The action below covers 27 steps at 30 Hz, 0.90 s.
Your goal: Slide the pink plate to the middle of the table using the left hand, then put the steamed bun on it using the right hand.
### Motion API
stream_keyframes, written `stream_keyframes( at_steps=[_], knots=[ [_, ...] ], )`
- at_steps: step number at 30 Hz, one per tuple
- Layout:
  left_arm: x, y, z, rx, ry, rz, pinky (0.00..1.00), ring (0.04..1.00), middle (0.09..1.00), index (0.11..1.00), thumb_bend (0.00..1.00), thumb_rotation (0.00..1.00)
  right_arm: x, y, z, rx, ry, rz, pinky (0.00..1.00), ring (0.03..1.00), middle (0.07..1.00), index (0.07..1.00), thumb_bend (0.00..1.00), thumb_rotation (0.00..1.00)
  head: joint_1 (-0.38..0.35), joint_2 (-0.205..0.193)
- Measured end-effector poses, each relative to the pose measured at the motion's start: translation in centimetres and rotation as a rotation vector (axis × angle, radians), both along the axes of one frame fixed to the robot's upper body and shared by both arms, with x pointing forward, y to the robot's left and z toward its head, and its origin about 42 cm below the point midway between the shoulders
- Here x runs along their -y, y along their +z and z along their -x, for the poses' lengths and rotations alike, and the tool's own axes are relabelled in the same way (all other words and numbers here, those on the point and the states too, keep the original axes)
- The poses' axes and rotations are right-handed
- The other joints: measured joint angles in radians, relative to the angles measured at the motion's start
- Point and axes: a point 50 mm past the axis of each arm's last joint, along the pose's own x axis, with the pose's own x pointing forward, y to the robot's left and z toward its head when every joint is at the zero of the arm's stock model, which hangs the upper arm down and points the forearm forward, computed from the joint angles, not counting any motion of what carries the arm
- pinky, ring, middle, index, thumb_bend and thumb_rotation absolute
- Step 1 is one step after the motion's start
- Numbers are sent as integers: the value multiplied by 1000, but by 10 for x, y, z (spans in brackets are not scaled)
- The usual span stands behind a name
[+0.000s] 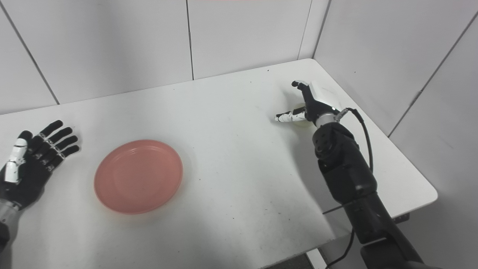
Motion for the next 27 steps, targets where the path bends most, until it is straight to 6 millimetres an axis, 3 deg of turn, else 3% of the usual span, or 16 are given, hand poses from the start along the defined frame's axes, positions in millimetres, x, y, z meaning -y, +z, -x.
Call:
stream_keyframes(
  at_steps=[19,27],
  knots=[
    [-3,0,3,5,4,-6,793,810,823,808,586,874,15,-6,-1,-57,-31,15,749,859,890,838,839,298,-9,12],
    [-4,0,2,3,4,-6,789,806,818,805,583,877,19,-9,-1,-70,-40,13,650,842,883,828,842,277,-11,14]
  ],
)
